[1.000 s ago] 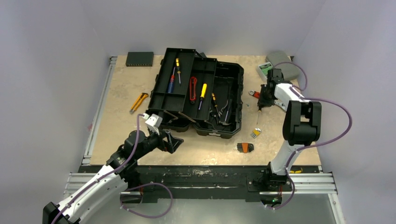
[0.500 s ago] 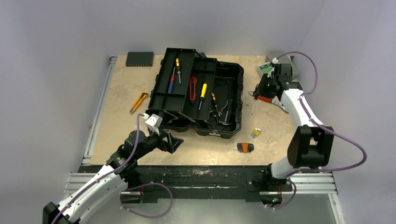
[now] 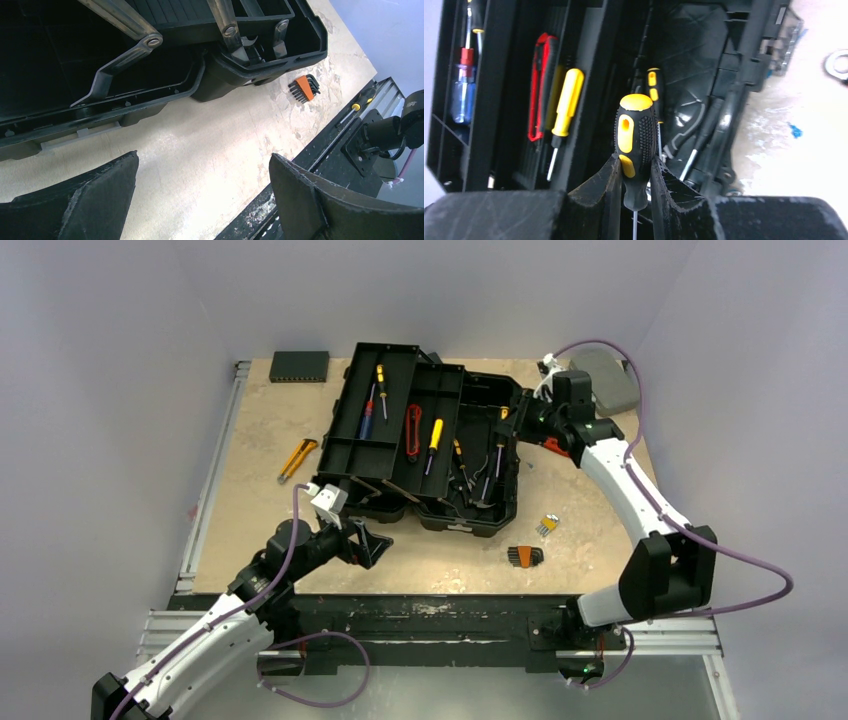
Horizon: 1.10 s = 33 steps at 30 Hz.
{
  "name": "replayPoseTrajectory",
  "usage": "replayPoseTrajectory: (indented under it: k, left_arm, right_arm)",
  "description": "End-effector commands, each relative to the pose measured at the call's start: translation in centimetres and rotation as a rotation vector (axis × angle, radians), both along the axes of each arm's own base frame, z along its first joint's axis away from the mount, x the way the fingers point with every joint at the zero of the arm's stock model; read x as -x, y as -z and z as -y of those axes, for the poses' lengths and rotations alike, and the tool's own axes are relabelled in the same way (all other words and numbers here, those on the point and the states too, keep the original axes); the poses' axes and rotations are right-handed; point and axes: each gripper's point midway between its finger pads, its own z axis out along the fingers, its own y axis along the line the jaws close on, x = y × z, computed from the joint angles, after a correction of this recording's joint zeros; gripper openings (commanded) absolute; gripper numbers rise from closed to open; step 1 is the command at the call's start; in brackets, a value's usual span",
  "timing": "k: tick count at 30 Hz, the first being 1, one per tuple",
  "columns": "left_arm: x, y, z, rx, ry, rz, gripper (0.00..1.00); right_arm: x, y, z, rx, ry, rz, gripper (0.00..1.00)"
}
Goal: Pack the tool kit
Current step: Place the screwdriver in the toolbox.
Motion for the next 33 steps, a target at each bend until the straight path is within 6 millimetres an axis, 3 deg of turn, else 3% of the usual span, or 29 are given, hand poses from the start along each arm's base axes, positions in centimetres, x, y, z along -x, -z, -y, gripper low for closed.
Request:
replayPoseTrajectory:
  k: [1, 2, 4, 6, 11, 14, 19, 21, 24, 29, 33]
  left_arm:
    - [-0.3, -1.0, 0.3, 0.026, 0.002, 0.036, 0.99]
    - [-0.3, -1.1, 0.3, 0.027, 0.001, 0.037, 0.99]
    - [-0.3, -1.0, 0.3, 0.025, 0.000, 0.034, 0.99]
    - [-0.3, -1.0, 0.3, 0.025, 0.000, 0.034, 0.99]
    - [-0.3, -1.1, 0.3, 0.027, 0.002, 0.036, 0.99]
    - [-0.3, -1.0, 0.3, 0.026, 0.004, 0.034, 0.99]
    - [-0.3, -1.0, 0.4, 0.028, 0.006, 0.033, 0.99]
    - [-0.3, -1.0, 0.4, 0.028, 0.006, 0.030, 0.99]
    - [-0.3, -1.0, 0.5, 0.028, 0.008, 0.030, 0.99]
    - [-0.3, -0.9, 0.4, 0.028, 0.008, 0.030, 0.99]
    - [-0.3, -1.0, 0.5, 0.028, 0.009, 0.029, 0.99]
  right_arm:
    - [-1.5, -1.5, -2.4, -0.119, -0.016, 0.061, 0.10]
    - [-1.7, -1.5, -2.7, -0.134, -0.015, 0.064, 0.23]
    - [-1.9, -1.2, -2.9, -0.149, -0.004, 0.060, 0.69]
    - [-1.7, -1.1, -2.6, -0.141, 0.013, 0.062, 0.80]
    - [-0.4, -1.6, 0.1, -0.062, 0.131, 0.069, 0.85]
    - [1.0, -0.9, 3.7, 0.035, 0.322, 0.023, 0.87]
    - [4.4, 0.4, 9.7, 0.164, 0.641, -0.049, 0.90]
    - [6.1, 0.8, 11.4, 0.201, 0.739, -0.073, 0.98]
    - [8.5, 1.7, 13.7, 0.259, 0.865, -0.110, 0.99]
    - [12.5, 3.8, 16.3, 0.349, 1.027, -0.213, 0.99]
    - [14.3, 5.3, 16.9, 0.400, 1.057, -0.285, 0.99]
